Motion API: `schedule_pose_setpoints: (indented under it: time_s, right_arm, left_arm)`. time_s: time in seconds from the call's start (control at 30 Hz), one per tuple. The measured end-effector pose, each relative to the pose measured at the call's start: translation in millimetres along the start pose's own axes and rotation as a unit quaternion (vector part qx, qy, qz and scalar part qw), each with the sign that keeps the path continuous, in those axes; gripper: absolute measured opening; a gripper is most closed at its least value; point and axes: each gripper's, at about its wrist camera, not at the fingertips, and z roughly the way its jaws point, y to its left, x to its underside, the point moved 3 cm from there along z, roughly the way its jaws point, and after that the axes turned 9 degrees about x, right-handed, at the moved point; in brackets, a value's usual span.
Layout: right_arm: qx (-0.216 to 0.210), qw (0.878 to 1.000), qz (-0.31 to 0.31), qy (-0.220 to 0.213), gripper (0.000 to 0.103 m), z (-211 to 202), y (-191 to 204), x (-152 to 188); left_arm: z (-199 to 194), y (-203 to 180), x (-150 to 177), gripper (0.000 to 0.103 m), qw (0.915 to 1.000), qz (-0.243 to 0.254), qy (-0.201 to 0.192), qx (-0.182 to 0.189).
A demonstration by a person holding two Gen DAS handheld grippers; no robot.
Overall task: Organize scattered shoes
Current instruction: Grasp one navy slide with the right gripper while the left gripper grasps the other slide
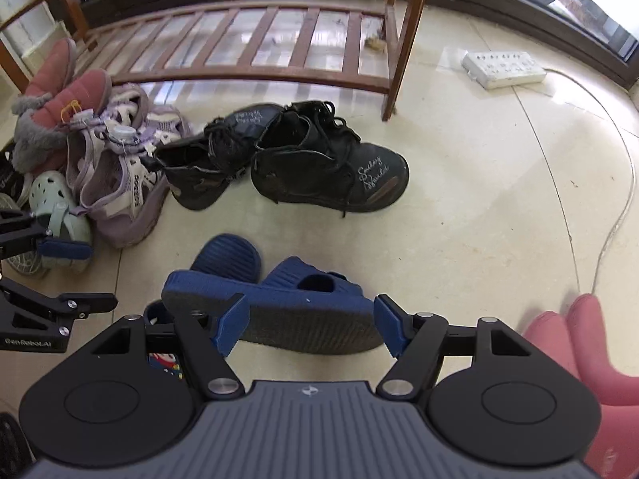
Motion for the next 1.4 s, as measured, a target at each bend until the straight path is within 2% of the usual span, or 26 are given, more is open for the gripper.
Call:
schedule_pose_setpoints:
  time_s: [0.2,0.33,0.5,0.67,0.77,0.9,0.97,1.13,1.23,1.4]
  right_arm:
    - [-0.015,0.999,0.021,-0.032,0.075,12.9,10.3,13.5]
    - [-0.019,0.999,0.018,-0.028,0.075,21.6,13.9,12.6]
    - [-0.022,0.999,0.005,-0.028,0.078,14.3,19.5,32.1]
    - [-0.044,0.998,0.035,-0.008,0.078,0.8,14.5,64.2]
    - [-0.05,0.997,0.06,0.022,0.078,-2.1,9.2,92.7]
    - [-0.045,0.993,0.101,0.028,0.078,-9.8,0.3,114.4]
    - [-0.043,0.991,0.126,0.017,0.078,-16.2,-5.6,113.9]
    - [-0.041,0.989,0.144,0.006,0.079,-12.3,-12.6,101.9]
    - [-0.05,0.984,0.171,0.015,0.08,2.5,-21.1,93.6]
    - [-0.082,0.97,0.224,0.045,0.085,30.2,-35.4,86.3]
  left_arm:
    - [7.7,-5.6,12.0,0.061,0.9996,-0.023,0.003,0.014]
    - [17.9,-16.7,13.6,0.061,0.9996,-0.013,0.01,0.021]
    - [20.0,-22.7,14.0,0.061,0.9994,-0.013,0.011,0.03]
    - [12.6,-28.0,21.5,0.061,0.9995,-0.002,0.006,0.031]
    - [9.9,-33.2,26.6,0.061,0.9993,0.028,0.006,0.024]
    - [10.2,-36.6,24.8,0.061,0.9985,0.052,0.005,0.018]
    - [11.1,-37.9,21.6,0.061,0.9979,0.062,0.004,0.019]
    - [13.3,-41.9,12.5,0.061,0.9954,0.093,0.001,0.02]
    - [14.6,-44.0,5.8,0.061,0.9934,0.113,-0.002,0.023]
    - [19.3,-42.3,2.8,0.061,0.9932,0.113,0.003,0.028]
